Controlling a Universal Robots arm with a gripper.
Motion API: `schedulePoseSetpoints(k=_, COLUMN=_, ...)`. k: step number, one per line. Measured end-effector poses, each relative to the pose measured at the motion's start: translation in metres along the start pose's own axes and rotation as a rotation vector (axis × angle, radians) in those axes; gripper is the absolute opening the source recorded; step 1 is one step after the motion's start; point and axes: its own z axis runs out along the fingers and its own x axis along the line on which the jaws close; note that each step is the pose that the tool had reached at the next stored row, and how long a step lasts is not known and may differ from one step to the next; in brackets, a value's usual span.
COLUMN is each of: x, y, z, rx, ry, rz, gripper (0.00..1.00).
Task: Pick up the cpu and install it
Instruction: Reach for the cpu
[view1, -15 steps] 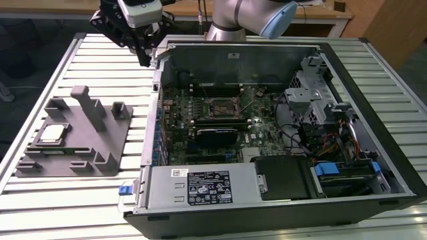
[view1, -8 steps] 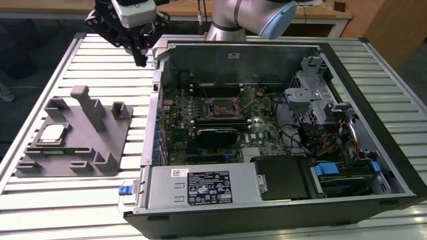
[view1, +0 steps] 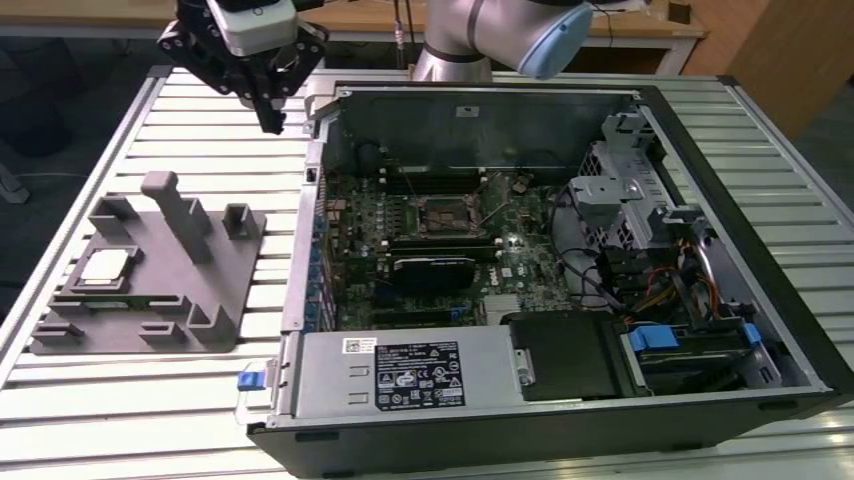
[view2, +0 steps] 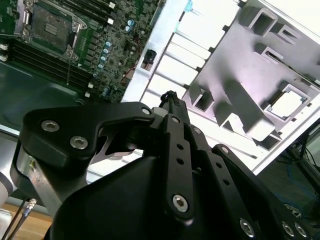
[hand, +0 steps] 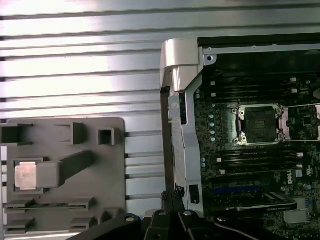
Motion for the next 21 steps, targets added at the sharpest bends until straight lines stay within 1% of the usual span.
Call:
schedulePoseSetpoints(k=10, x=0.0131, y=-0.0010, z=-0.0001, rx=0.0000, ry=-0.0001, rz=0.000, gripper=0.11)
schedulePoseSetpoints(k=21, x=0.0290, y=-0.0022, z=0.0002, rx=0.0000, ry=0.0000, rz=0.000, gripper=0.11)
